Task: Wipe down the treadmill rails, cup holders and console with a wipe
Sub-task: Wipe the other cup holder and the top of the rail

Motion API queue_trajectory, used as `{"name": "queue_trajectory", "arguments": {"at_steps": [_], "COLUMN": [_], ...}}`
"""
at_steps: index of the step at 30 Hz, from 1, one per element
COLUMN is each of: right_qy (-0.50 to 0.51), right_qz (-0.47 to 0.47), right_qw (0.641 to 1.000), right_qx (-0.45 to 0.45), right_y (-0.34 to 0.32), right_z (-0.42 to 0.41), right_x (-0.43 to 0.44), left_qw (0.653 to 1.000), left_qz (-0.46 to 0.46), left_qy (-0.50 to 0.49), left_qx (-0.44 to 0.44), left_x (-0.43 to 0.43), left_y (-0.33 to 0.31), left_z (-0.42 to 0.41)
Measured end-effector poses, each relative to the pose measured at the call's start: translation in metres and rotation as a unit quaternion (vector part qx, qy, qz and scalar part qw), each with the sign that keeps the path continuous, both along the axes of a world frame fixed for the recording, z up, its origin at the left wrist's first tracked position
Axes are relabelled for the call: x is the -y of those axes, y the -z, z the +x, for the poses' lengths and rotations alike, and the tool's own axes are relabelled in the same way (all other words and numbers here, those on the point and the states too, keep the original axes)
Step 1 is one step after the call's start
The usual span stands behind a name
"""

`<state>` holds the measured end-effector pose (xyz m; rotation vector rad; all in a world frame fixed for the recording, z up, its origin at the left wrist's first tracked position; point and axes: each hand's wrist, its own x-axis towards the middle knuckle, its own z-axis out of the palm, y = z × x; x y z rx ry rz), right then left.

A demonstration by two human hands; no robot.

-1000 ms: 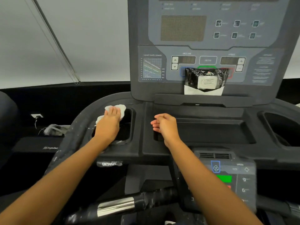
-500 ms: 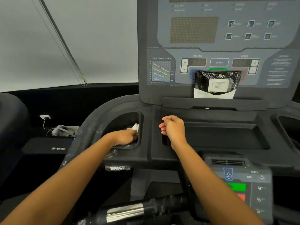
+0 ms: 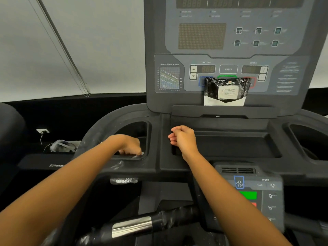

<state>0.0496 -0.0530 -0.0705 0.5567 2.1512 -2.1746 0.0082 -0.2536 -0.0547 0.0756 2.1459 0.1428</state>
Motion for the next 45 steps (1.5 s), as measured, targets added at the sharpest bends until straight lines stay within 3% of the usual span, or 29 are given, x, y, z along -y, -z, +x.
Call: {"name": "queue_trajectory", "arguments": {"at_steps": [3, 5, 9, 12, 14, 16, 21, 23, 28, 33, 37, 42, 45], "right_qy": [-0.006, -0.002, 0.003, 0.006, 0.005, 0.002, 0.006, 0.008, 0.000, 0.001, 0.004, -0.002, -0.006], "right_qz": [0.001, 0.001, 0.000, 0.014, 0.021, 0.024, 0.030, 0.035, 0.030, 0.016, 0.024, 0.029, 0.016], "right_qw": [1.000, 1.000, 1.000, 1.000, 1.000, 1.000, 1.000, 0.999, 0.999, 1.000, 1.000, 0.999, 1.000], "right_qx": [0.001, 0.000, 0.002, 0.000, -0.003, -0.001, -0.005, -0.007, -0.016, -0.013, -0.016, -0.016, -0.006], "right_y": [0.000, -0.001, -0.001, -0.002, -0.001, -0.001, 0.000, 0.000, -0.001, -0.002, -0.002, -0.002, -0.002], "right_z": [0.001, 0.001, 0.000, -0.001, -0.001, -0.001, -0.002, -0.001, 0.002, 0.003, 0.005, 0.007, 0.007], "right_x": [-0.001, -0.001, 0.000, 0.002, 0.003, 0.003, 0.004, 0.004, 0.002, 0.002, 0.004, 0.002, -0.001], "left_qw": [0.994, 0.996, 0.998, 0.974, 0.968, 0.964, 0.877, 0.844, 0.821, 0.838, 0.832, 0.814, 0.841], "left_qz": [-0.107, -0.091, 0.042, 0.186, 0.186, 0.135, 0.029, -0.008, 0.062, -0.089, -0.070, 0.046, 0.005], "left_qy": [0.028, 0.011, -0.035, -0.112, -0.109, -0.040, 0.012, 0.018, 0.080, -0.011, -0.101, 0.036, 0.013], "left_qx": [-0.022, 0.009, -0.008, -0.062, -0.125, -0.228, -0.480, -0.536, -0.562, -0.539, -0.541, -0.578, -0.541], "left_x": [0.015, 0.012, -0.003, -0.003, -0.001, 0.000, -0.001, -0.011, 0.006, 0.070, 0.011, -0.063, -0.015], "left_y": [-0.007, -0.010, -0.008, -0.003, 0.001, 0.000, -0.007, 0.006, 0.044, 0.037, 0.040, 0.045, 0.040], "left_z": [0.005, 0.008, 0.024, 0.036, 0.048, 0.061, 0.100, 0.121, 0.155, 0.161, 0.158, 0.149, 0.145]}}
